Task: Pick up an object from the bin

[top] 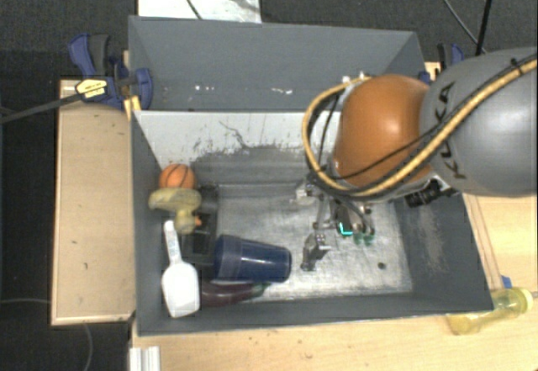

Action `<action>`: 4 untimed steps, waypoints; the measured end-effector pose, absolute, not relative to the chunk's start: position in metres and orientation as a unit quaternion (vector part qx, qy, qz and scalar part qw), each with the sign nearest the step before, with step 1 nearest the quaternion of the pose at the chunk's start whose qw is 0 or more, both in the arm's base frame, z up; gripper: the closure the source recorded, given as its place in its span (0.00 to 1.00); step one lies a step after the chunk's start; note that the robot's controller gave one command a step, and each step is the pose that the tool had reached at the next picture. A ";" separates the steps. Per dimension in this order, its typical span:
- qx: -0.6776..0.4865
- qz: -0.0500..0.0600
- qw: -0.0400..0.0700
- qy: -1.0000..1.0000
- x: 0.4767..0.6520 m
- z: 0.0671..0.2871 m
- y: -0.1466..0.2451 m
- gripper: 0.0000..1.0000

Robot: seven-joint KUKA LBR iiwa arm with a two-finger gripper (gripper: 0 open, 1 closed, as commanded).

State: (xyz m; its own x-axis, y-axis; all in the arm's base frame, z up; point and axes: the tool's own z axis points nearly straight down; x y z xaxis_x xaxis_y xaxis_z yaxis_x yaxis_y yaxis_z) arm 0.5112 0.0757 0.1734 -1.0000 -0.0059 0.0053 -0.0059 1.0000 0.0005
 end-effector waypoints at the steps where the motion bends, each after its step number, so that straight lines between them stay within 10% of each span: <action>1: 0.002 -0.001 -0.001 -1.000 0.513 0.177 0.075 0.00; 2: -0.028 -0.001 -0.005 -1.000 0.511 0.139 0.087 0.00; 3: -0.072 -0.001 -0.003 -0.997 0.510 0.076 0.116 1.00; 4: -0.073 -0.001 -0.003 -0.997 0.510 0.076 0.116 1.00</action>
Offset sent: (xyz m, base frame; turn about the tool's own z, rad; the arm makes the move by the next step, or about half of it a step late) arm -0.0075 0.0255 -0.0858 0.1254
